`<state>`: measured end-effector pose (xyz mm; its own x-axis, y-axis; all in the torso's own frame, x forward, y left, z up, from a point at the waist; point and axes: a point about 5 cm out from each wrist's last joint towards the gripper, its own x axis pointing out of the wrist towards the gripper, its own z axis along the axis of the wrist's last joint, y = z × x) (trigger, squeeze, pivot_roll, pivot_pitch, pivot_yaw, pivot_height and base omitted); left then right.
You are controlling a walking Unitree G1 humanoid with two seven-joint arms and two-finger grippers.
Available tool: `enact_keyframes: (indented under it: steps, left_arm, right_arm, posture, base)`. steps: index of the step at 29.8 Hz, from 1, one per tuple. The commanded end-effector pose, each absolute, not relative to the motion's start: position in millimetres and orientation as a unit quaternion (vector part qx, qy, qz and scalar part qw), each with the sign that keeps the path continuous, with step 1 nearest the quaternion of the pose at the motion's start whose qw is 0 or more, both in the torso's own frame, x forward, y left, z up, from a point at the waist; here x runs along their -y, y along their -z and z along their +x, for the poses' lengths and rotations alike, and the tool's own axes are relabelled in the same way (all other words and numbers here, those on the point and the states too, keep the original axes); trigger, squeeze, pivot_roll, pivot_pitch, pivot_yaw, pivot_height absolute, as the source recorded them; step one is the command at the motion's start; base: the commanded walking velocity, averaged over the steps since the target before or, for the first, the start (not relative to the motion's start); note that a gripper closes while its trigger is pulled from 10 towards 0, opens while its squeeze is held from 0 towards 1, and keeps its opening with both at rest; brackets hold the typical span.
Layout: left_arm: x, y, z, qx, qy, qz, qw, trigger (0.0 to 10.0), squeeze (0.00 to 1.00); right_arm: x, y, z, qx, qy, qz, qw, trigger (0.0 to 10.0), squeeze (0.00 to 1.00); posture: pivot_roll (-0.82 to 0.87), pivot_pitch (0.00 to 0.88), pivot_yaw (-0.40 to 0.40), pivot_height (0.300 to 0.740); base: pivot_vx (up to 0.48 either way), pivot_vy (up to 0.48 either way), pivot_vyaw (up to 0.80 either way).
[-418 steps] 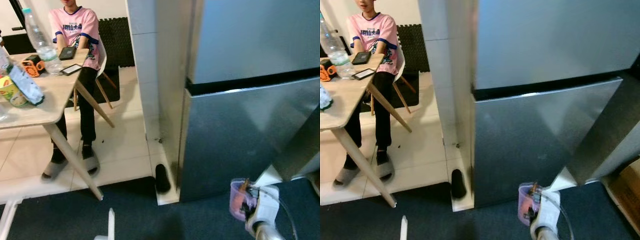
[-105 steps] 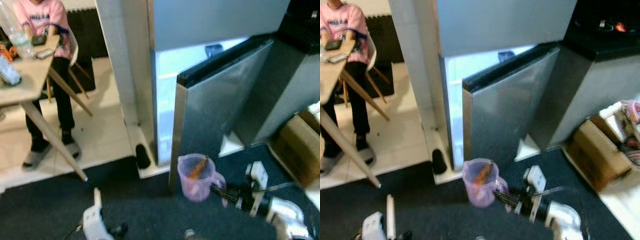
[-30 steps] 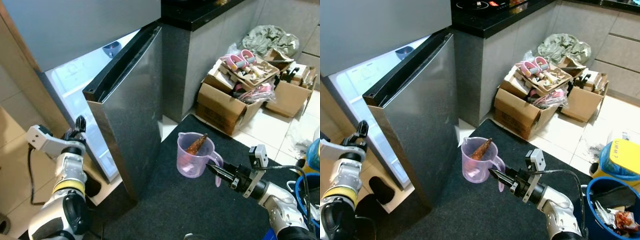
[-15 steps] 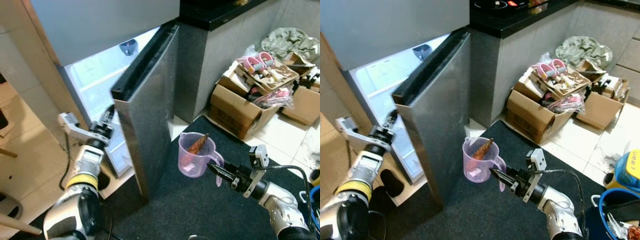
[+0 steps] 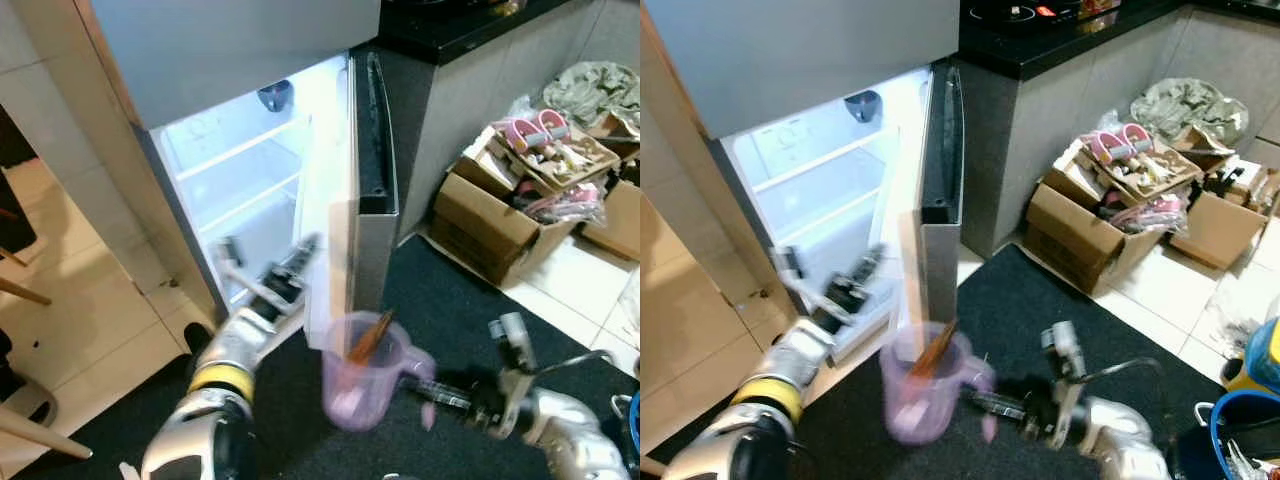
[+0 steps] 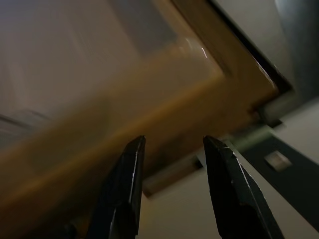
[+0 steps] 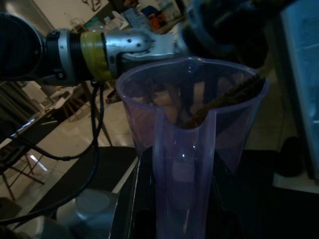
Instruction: Restocking fridge
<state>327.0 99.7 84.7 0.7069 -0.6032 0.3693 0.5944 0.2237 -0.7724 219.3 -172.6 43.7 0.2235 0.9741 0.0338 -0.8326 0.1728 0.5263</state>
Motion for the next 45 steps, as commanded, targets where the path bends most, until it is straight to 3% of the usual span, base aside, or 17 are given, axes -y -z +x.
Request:
enact_keyframes:
  steps: [1,6,9,10,11,17,19,21,22,26,28,31,36,45]
  left_arm:
    - [-99.3,-81.4,322.4,-0.012,0.393,-0.476,0.787,10.0,0.0]
    - [-105.6,-74.3,320.4,-0.021,0.373,-0.47,0.8,10.0,0.0]
    - [-136.1,-57.6,319.2,-0.04,0.281,-0.451,0.846,10.0,0.0]
    - [-136.1,-57.6,319.2,-0.04,0.281,-0.451,0.846,10.0,0.0]
    - [-155.3,-48.8,316.3,-0.048,0.226,-0.442,0.867,10.0,0.0]
    - [-188.2,-37.3,308.1,-0.057,0.144,-0.411,0.898,10.0,0.0]
    - [-188.2,-37.3,308.1,-0.057,0.144,-0.411,0.898,10.0,0.0]
    - [-202.6,-34.1,304.3,-0.057,0.111,-0.4,0.908,10.0,0.0]
    - [-240.5,-22.5,288.1,-0.07,0.023,-0.379,0.922,10.0,0.0]
    - [-263.6,-9.6,269.8,-0.096,-0.042,-0.365,0.925,10.0,0.0]
    - [-264.9,-8.3,268.1,-0.098,-0.048,-0.365,0.925,10.0,0.0]
    - [-268.3,8.6,249.8,-0.135,-0.083,-0.36,0.919,10.0,0.0]
    - [-262.7,41.3,212.1,-0.216,-0.129,-0.348,0.903,10.0,0.0]
    - [-253.2,64.8,180.1,-0.285,-0.157,-0.336,0.884,10.0,0.0]
  right_arm:
    - [171.8,-45.4,221.5,-0.154,-0.605,0.212,0.752,10.0,0.0]
    - [169.0,-44.4,221.4,-0.156,-0.608,0.207,0.75,10.0,0.0]
    - [161.1,-41.5,218.1,-0.172,-0.622,0.185,0.741,10.0,0.0]
    - [161.1,-41.5,218.1,-0.172,-0.622,0.185,0.741,10.0,0.0]
    - [156.0,-40.1,217.5,-0.18,-0.626,0.177,0.738,10.0,0.0]
    - [148.5,-35.8,221.9,-0.183,-0.618,0.154,0.749,10.0,0.0]
    - [148.5,-35.8,221.9,-0.183,-0.618,0.154,0.749,10.0,0.0]
    - [147.3,-34.5,223.2,-0.184,-0.615,0.148,0.752,10.0,0.0]
    - [146.0,-33.3,230.0,-0.177,-0.598,0.132,0.771,10.0,0.0]
    - [145.5,-33.6,238.2,-0.166,-0.576,0.111,0.792,10.0,0.0]
    - [145.4,-33.6,239.1,-0.165,-0.573,0.109,0.795,10.0,0.0]
    - [146.3,-33.5,248.6,-0.155,-0.538,0.094,0.823,10.0,0.0]
    - [149.5,-34.1,258.2,-0.136,-0.499,0.076,0.853,10.0,0.0]
    - [156.2,-36.4,271.5,-0.114,-0.444,0.051,0.887,10.0,0.0]
  posture:
    - [-0.13,0.007,0.026,0.74]
    - [-0.13,0.007,0.026,0.74]
    - [-0.12,0.007,0.023,0.74]
    - [-0.12,0.007,0.023,0.74]
    - [-0.12,0.007,0.023,0.74]
    - [-0.11,0.014,0.024,0.74]
    - [-0.11,0.014,0.024,0.74]
    - [-0.11,0.015,0.025,0.74]
    - [-0.1,0.015,0.022,0.74]
    - [-0.1,0.015,0.022,0.74]
    - [-0.1,0.015,0.022,0.74]
    - [-0.1,0.015,0.022,0.74]
    - [-0.1,0.015,0.022,0.74]
    - [-0.1,0.012,0.018,0.74]
  base:
    - [0.0,0.0,0.0]
    - [0.0,0.0,0.0]
    - [0.0,0.0,0.0]
    - [0.0,0.0,0.0]
    - [0.0,0.0,0.0]
    - [0.0,0.0,0.0]
    - [0.0,0.0,0.0]
    - [0.0,0.0,0.0]
    - [0.0,0.0,0.0]
    - [0.0,0.0,0.0]
    - [0.0,0.0,0.0]
    - [0.0,0.0,0.0]
    - [0.0,0.0,0.0]
    - [0.0,0.0,0.0]
